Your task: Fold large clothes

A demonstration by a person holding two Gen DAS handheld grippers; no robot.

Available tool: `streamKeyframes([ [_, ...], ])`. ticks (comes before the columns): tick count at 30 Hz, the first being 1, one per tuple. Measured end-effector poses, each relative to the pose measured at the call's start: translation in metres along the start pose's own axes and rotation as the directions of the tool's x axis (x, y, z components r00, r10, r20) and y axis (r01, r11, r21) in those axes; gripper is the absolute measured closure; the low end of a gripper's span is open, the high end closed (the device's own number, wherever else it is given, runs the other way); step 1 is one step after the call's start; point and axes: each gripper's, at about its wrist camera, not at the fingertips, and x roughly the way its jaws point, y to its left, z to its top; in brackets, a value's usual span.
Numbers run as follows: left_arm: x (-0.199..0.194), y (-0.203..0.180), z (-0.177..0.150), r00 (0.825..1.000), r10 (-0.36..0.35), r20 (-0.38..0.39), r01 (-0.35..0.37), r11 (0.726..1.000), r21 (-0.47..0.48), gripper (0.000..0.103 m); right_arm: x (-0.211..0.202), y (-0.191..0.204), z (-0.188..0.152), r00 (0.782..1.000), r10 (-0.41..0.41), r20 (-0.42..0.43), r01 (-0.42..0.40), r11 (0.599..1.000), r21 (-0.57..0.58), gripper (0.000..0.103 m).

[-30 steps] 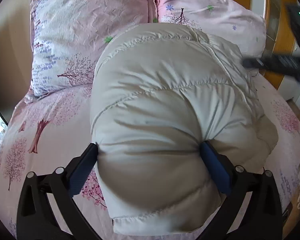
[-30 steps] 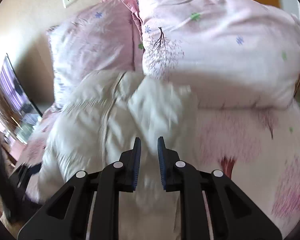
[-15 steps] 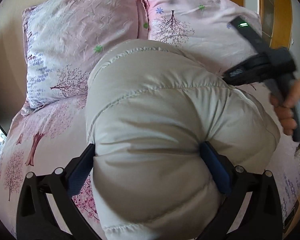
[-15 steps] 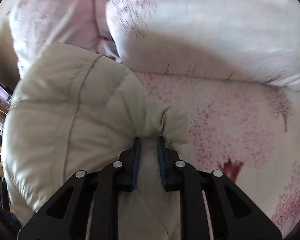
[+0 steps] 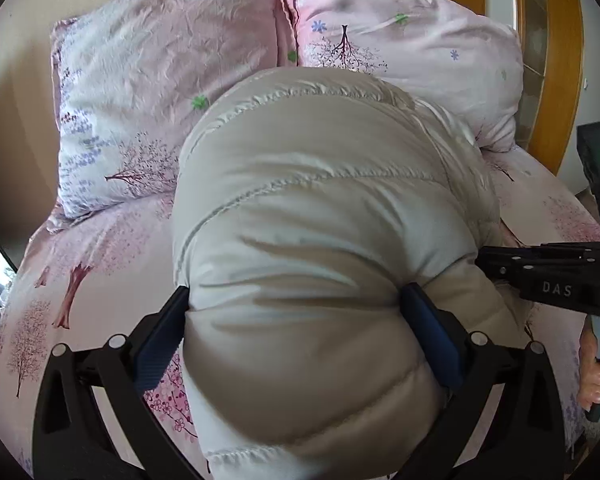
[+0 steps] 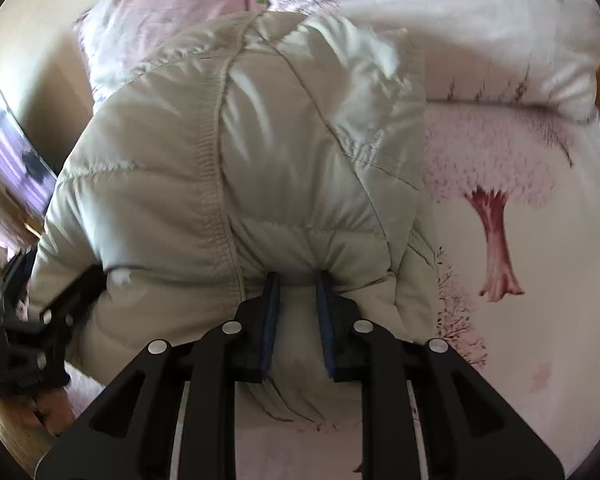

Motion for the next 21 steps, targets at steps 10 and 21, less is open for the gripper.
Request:
streamKeyframes([
  [10, -0.06, 0.009, -0.021, 0.994, 0.06, 0.095, -0.056, 0.997, -0.045, 0.002, -0.09, 0.016, -0.036, 0.96, -0.094, 0.263, 0.101, 0.995, -0.012, 0.001],
  [21, -0.072, 0.009, -0.037, 0.989, 0.14, 0.052, -0.136, 0.988, -0.079, 0.002, -0.081, 0.017, -0.051, 0.937, -0.216, 0.276, 0.224, 0.975, 0.001, 0.03],
])
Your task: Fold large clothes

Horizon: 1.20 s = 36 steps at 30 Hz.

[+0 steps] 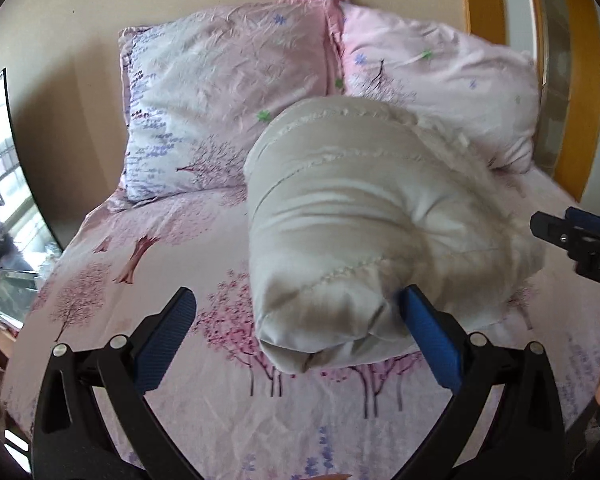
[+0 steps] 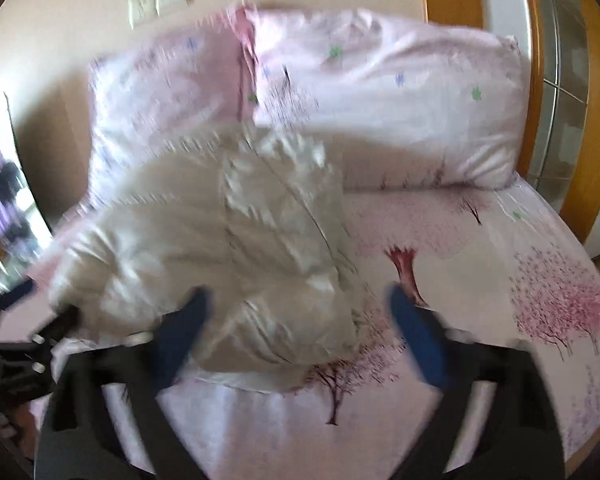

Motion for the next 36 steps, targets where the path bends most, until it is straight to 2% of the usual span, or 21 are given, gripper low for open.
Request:
streamKeyframes([
  [6, 0.006, 0.001, -0.002, 0.999, -0.026, -0.021, 0.026, 1.0, -0.018, 0.002, 0.048, -0.003, -0.013, 0.991, -0.04, -0.131, 0.041, 0.999, 0.003, 0.03],
  [9, 0.008, -0.003, -0.002, 0.999, -0.033, -0.028, 0.033, 0.999, -0.011, 0.002, 0.06, 0.002, -0.014, 0.986, -0.097, -0.136, 0.093, 0.995, -0.035, 0.019],
  [11, 0.007, -0.005, -0.002, 0.999, -0.028, -0.031, 0.028, 1.0, -0.009, 0.002, 0.061, -0.004, -0.014, 0.986, -0.073, -0.15, 0.074, 0.997, -0.002, 0.017],
  [14, 0.004, -0.006, -0.003, 0.999, -0.017, -0.03, 0.017, 1.0, -0.009, 0.002, 0.044, -0.016, -0.014, 0.992, -0.037, -0.122, 0.044, 0.997, 0.057, 0.016],
  [18, -0.003, -0.003, -0.005, 1.0, 0.006, -0.014, -0.006, 1.0, -0.008, 0.002, 0.013, -0.021, -0.016, 0.998, -0.051, -0.036, 0.053, 0.996, 0.076, 0.003],
  [22, -0.009, -0.003, -0.008, 1.0, 0.011, -0.015, -0.011, 1.0, -0.009, 0.002, -0.014, -0.019, -0.019, 0.994, -0.107, 0.016, 0.105, 0.99, 0.09, 0.001],
  [24, -0.012, -0.002, -0.011, 0.999, 0.02, -0.025, -0.02, 1.0, -0.013, 0.002, -0.024, -0.018, -0.021, 0.996, -0.085, 0.023, 0.082, 0.991, 0.102, 0.001],
  [27, -0.018, 0.001, -0.016, 0.997, 0.058, -0.055, -0.059, 0.998, -0.014, 0.002, -0.036, -0.013, -0.026, 0.999, -0.049, 0.018, 0.047, 0.996, 0.072, 0.001],
  [31, -0.027, 0.009, -0.028, 0.995, 0.048, -0.082, -0.051, 0.998, -0.031, 0.002, -0.048, 0.002, -0.035, 0.999, -0.035, -0.009, 0.035, 0.999, 0.008, 0.001],
  [36, -0.038, 0.013, -0.043, 0.99, 0.037, -0.139, -0.042, 0.998, -0.038, 0.002, -0.058, 0.014, -0.054, 0.998, 0.013, -0.066, -0.012, 1.0, 0.02, 0.001],
])
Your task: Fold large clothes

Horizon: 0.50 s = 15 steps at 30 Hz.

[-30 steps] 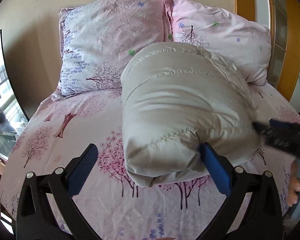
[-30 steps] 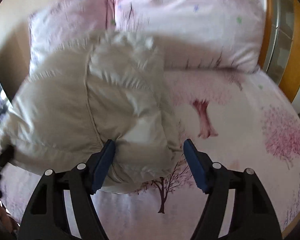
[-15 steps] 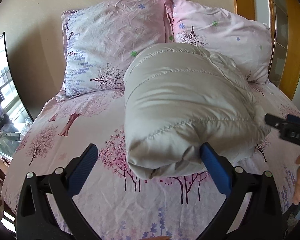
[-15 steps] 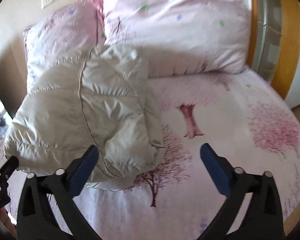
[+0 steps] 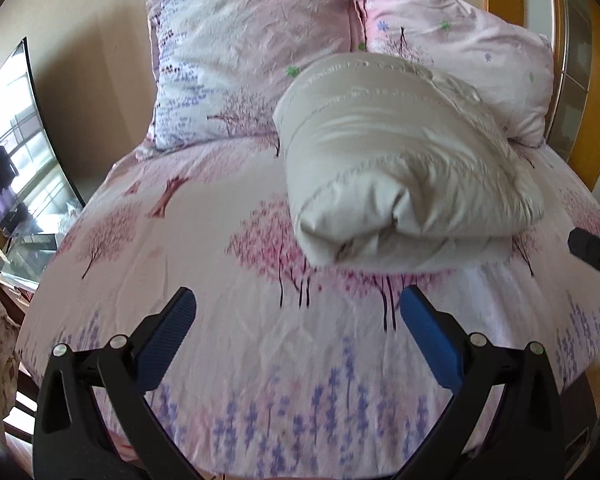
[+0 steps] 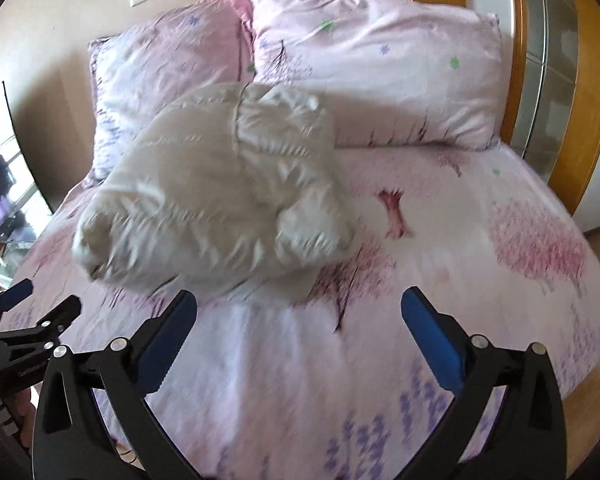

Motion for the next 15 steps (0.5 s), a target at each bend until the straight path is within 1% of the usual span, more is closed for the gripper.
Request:
streamKeyframes([
  [1, -0.001, 0.0, -0.003, 1.0, -0.007, -0.009, 0.007, 1.0, 0.005, 0.002, 0.001, 0.003, -0.004, 1.0, 0.006, -0.026, -0.006, 1.0, -0.007, 0.001],
  [6, -0.003, -0.009, -0.013, 0.998, -0.013, -0.062, 0.015, 0.999, 0.032, 0.002, 0.012, 0.022, -0.019, 0.992, -0.036, -0.123, 0.025, 0.995, -0.092, 0.001],
  [9, 0.001, -0.011, -0.017, 0.994, -0.017, -0.107, 0.02, 0.999, 0.035, 0.002, 0.016, 0.027, -0.026, 0.983, -0.052, -0.176, 0.034, 0.994, -0.105, 0.001],
  [11, 0.002, -0.012, -0.019, 0.992, -0.015, -0.127, 0.019, 0.999, 0.033, 0.002, 0.015, 0.027, -0.029, 0.981, -0.054, -0.188, 0.034, 0.993, -0.109, 0.001],
  [15, 0.001, -0.007, -0.02, 0.99, -0.007, -0.141, 0.011, 1.0, 0.024, 0.002, 0.017, 0.03, -0.034, 0.975, -0.085, -0.207, 0.059, 0.99, -0.127, 0.001],
])
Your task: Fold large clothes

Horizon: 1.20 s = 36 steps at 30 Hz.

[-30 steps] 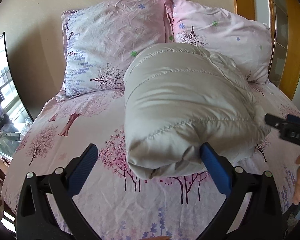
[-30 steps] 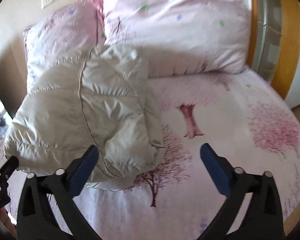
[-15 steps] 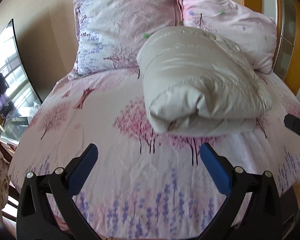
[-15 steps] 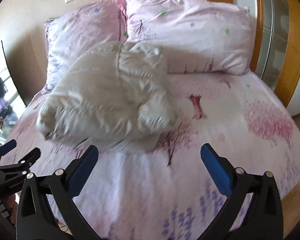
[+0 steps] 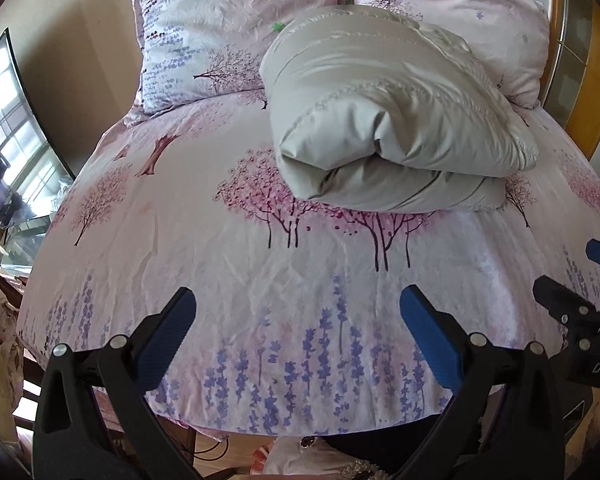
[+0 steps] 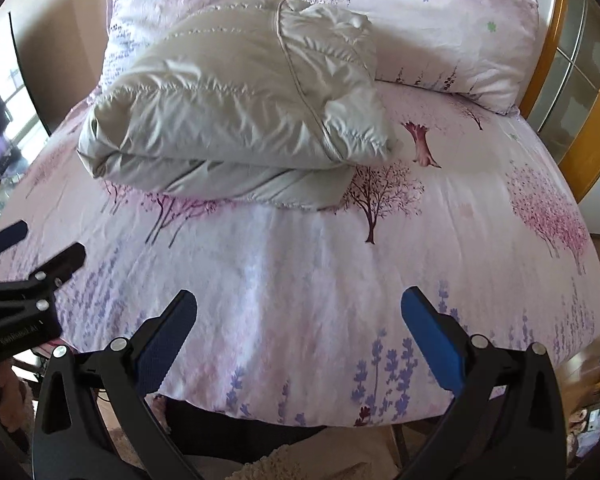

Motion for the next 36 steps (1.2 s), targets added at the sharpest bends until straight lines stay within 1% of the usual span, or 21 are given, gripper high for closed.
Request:
streamKeyframes([
  [3, -0.0003, 0.0038, 0.0001, 1.0, 0.005, -0.013, -0.005, 1.0, -0.009, 0.002, -0.0018, 0.0015, -0.0012, 1.0, -0.005, -0.007, 0.005, 1.0, 0.0, 0.001],
  [8, -0.0018, 0.0043, 0.0, 1.0, 0.001, -0.027, -0.002, 1.0, -0.006, 0.002, -0.0071, 0.0015, 0.0002, 0.999, -0.041, 0.008, 0.041, 0.999, -0.016, 0.001],
  [18, -0.0013, 0.0002, 0.0008, 0.999, 0.0, -0.033, 0.0, 1.0, 0.008, 0.002, -0.0057, -0.001, 0.0003, 0.999, -0.05, -0.001, 0.05, 0.999, -0.011, 0.001],
  [25, 0.0024, 0.0031, 0.0008, 0.999, -0.004, -0.048, 0.003, 1.0, -0.003, 0.002, -0.0045, -0.0036, 0.0001, 0.999, -0.048, -0.004, 0.048, 0.999, -0.002, 0.001],
  [36, 0.0019, 0.002, 0.0006, 0.999, -0.003, -0.044, 0.003, 1.0, 0.0, 0.002, -0.0036, -0.0043, -0.0004, 0.999, -0.045, -0.006, 0.045, 0.999, 0.004, 0.001],
])
